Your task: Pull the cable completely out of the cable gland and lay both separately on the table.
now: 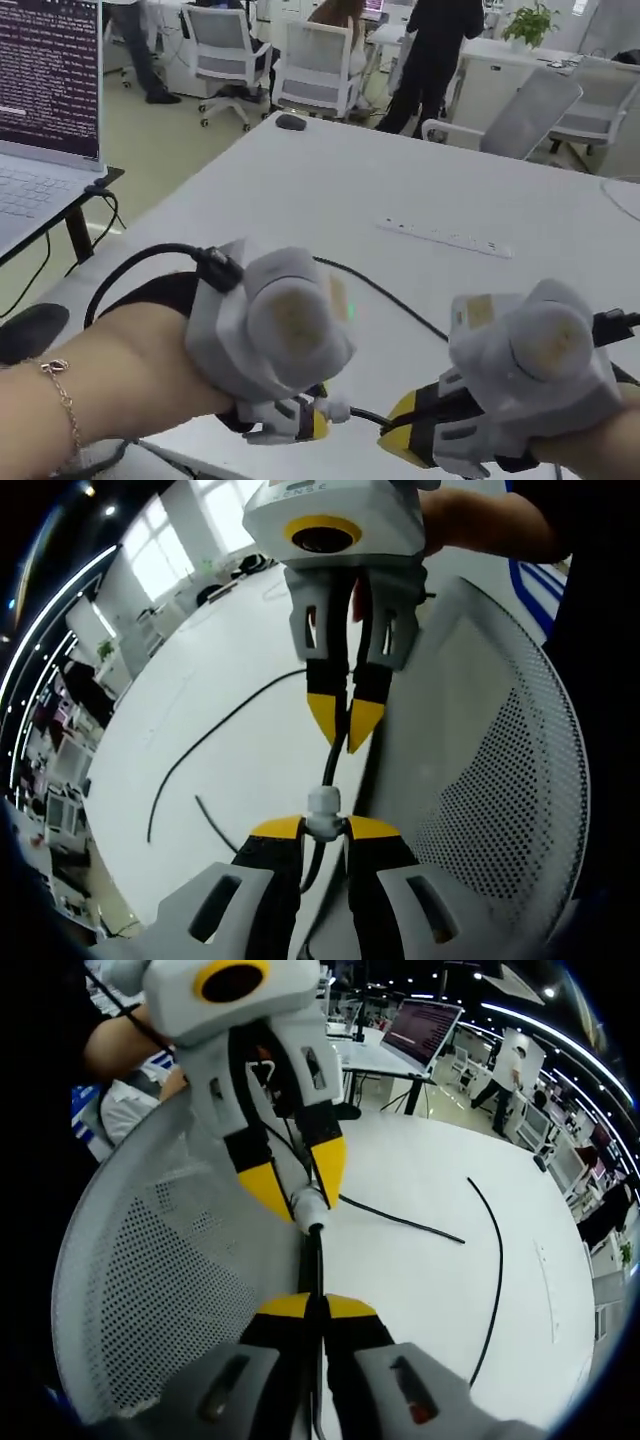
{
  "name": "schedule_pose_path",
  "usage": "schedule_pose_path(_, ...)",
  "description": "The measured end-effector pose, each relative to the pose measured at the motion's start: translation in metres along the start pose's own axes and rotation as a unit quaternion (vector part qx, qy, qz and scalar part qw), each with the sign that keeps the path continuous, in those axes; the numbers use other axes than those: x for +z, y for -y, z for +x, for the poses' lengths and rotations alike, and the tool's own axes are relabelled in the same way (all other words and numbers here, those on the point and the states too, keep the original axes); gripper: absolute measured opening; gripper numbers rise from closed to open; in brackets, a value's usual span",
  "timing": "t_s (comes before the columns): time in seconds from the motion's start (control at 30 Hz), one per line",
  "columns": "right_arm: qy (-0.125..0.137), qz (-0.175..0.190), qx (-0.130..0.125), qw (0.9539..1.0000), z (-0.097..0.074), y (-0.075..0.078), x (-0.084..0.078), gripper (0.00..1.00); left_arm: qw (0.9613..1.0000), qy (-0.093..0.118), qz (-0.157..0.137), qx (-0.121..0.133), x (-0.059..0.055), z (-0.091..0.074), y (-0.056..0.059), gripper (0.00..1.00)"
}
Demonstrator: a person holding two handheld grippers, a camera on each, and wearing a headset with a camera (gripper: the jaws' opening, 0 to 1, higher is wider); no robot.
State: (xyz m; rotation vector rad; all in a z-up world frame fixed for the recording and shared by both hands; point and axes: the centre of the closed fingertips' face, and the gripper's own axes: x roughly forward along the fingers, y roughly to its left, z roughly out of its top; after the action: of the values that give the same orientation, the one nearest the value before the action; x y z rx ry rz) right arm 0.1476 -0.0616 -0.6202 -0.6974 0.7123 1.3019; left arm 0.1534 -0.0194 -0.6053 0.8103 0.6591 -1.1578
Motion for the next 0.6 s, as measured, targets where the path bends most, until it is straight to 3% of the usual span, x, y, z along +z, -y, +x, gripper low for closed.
schedule_pose_path(0.2,-0.009,0.004,-0.019,0.9998,-0.011,-0.009,-0.018,0.02,0.9999,-0.014,-0.003,0.005,-0.003,0.002,0.010,0.16)
schedule_pose_path(0.33,-0.018,0.021,-0.040,0.9988,-0.023,-0.010,-0.028,0.02,0.9999,-0.014,0.005,0.002,-0.001,0.000,0.009,0.16)
schedule_pose_path(0.43,-0.020,0.031,-0.054,0.9979,-0.033,-0.009,-0.035,0.02,1.0000,-0.002,0.006,0.001,0.005,-0.002,0.006,0.16)
schedule_pose_path(0.6,-0.031,0.052,-0.081,0.9949,-0.045,-0.004,-0.055,0.02,0.9998,0.000,0.018,0.000,0.004,-0.001,0.005,0.16)
